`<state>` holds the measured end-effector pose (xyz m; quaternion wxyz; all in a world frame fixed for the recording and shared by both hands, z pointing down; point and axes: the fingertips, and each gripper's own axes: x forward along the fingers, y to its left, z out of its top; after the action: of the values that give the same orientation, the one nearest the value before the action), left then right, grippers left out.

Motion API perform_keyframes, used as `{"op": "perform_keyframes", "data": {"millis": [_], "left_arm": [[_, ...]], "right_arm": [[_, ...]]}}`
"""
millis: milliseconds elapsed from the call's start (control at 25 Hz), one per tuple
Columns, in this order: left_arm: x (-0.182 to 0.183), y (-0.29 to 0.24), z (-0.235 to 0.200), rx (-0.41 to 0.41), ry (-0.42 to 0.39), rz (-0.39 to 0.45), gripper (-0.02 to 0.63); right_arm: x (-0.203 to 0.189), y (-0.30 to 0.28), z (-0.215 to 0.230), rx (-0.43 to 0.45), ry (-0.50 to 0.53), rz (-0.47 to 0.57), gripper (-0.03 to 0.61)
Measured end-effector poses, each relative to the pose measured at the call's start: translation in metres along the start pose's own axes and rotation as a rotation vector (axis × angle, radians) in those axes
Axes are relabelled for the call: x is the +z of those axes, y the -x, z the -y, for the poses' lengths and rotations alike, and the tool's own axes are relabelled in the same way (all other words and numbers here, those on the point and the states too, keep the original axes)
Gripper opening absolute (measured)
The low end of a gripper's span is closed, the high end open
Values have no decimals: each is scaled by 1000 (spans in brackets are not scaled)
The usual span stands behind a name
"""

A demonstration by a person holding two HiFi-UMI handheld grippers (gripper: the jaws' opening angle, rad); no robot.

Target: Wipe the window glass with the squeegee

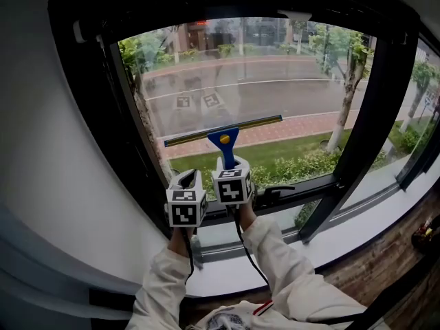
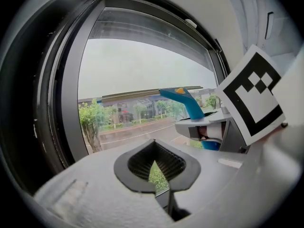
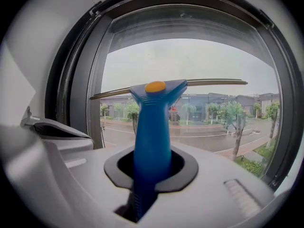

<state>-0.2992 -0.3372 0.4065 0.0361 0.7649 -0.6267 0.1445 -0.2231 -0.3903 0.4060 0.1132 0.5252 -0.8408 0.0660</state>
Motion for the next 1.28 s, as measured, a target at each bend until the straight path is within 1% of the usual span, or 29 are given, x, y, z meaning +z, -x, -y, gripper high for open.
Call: {"op": "perform_keyframes", "data": {"millis": [240,360,680,1080,1280], "left_arm": [[-15,4,-2,11,19,16,0],[-31,3,-1,11,30,-1,0],[-72,0,11,-21,72,-45,0],[-101,-5,14,-35,80,-70,0],[-117,-6,12,-35,85,-107,0]], "right_arm": [[-32,-6,-2,-7,0,-51,61],[-51,-10,-2,-5,-8,-82,60],[-99,-17,-8,3,-48,-159,58],[-149,-25,-13,25,-116,-250,57],[-168,-29,-17,43,-147,-280,55]]}}
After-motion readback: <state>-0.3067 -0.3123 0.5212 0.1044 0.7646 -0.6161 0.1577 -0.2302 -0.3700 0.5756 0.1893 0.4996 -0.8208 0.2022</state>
